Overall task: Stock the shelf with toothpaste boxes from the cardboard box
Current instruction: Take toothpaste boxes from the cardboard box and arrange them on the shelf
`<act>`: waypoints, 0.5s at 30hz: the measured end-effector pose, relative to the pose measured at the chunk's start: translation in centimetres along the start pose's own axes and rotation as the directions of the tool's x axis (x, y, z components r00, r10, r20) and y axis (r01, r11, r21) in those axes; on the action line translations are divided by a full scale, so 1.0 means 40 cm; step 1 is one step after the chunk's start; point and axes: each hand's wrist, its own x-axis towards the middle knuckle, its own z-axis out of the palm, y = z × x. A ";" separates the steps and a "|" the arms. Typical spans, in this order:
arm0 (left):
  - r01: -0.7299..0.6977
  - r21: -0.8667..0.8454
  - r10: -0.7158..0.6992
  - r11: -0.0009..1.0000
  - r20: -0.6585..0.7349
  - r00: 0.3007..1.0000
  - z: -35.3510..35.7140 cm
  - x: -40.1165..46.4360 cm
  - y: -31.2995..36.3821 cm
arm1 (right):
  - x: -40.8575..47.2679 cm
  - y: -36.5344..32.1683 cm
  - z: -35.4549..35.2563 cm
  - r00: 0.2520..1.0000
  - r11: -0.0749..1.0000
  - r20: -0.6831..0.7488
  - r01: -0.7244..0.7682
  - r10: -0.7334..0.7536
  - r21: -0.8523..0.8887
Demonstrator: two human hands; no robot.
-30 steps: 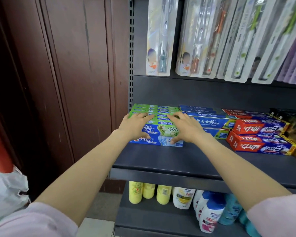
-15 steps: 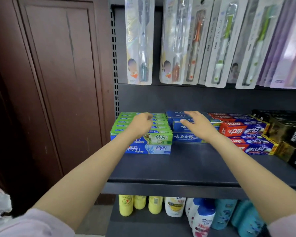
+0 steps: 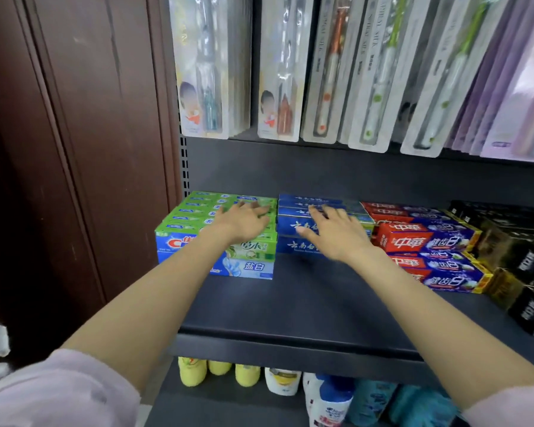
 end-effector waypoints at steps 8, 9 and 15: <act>0.028 -0.087 -0.031 0.996 -0.035 0.999 -0.025 0.028 0.014 | 0.075 0.050 -0.036 0.995 0.992 0.093 -0.041 0.030 0.119; -0.001 -0.110 -0.005 0.994 -0.050 0.999 -0.029 0.039 0.024 | 0.090 0.055 -0.037 0.993 0.991 0.108 -0.062 0.049 0.120; -0.118 -0.133 0.121 0.984 0.017 0.993 -0.017 0.085 0.074 | 0.136 0.037 -0.015 0.985 0.975 0.168 -0.078 0.043 0.210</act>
